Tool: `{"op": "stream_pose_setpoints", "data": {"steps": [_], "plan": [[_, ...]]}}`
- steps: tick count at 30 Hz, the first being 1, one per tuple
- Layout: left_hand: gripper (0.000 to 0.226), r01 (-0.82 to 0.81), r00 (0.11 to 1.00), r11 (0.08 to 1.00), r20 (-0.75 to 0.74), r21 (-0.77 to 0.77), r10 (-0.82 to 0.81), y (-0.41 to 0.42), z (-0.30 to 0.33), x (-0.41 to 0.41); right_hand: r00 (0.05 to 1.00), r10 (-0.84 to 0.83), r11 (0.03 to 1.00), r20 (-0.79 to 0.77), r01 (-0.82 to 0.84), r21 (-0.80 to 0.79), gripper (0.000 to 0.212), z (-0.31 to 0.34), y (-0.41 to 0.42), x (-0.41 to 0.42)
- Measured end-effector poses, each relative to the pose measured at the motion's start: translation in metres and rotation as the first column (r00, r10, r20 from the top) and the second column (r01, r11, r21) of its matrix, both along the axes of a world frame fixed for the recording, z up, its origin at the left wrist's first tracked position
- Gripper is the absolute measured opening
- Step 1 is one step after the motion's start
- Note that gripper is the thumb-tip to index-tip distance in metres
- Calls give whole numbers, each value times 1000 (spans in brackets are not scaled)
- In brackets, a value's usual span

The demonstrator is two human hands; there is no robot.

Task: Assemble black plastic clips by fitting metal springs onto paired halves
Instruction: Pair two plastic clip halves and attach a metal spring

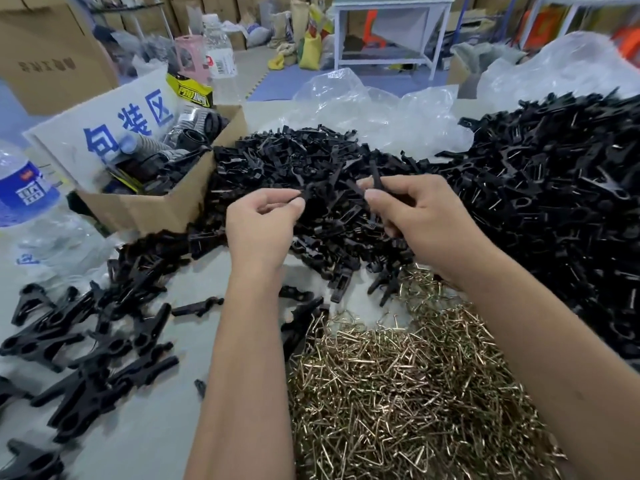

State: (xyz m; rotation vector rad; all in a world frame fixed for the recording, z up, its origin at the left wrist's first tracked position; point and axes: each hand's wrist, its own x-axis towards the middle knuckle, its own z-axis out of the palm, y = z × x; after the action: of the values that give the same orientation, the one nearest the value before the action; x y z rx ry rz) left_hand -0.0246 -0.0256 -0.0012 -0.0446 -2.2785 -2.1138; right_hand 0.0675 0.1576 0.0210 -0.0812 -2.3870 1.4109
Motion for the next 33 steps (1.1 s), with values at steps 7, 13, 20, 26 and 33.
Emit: {"op": "stream_pose_setpoints", "data": {"steps": [7,13,20,26,33], "plan": [[20,212,977,976,19,50,-213,24,6,14,1000,-6,906,-13,0,-424,38,-17,8,23],[17,238,970,970,40,55,-240,30,9,20,998,50,856,-35,-61,-513,64,-27,11,29],[13,10,999,989,50,145,-17,22,7,13,995,-89,853,40,97,-513,17,-20,12,28],[15,-60,994,986,100,153,45,16,6,10,815,-560,563,-151,241,-791,28,-11,10,26],[19,-43,993,993,117,114,29,16,4,12,993,-31,909,117,-21,417,21,-29,-5,25]]}}
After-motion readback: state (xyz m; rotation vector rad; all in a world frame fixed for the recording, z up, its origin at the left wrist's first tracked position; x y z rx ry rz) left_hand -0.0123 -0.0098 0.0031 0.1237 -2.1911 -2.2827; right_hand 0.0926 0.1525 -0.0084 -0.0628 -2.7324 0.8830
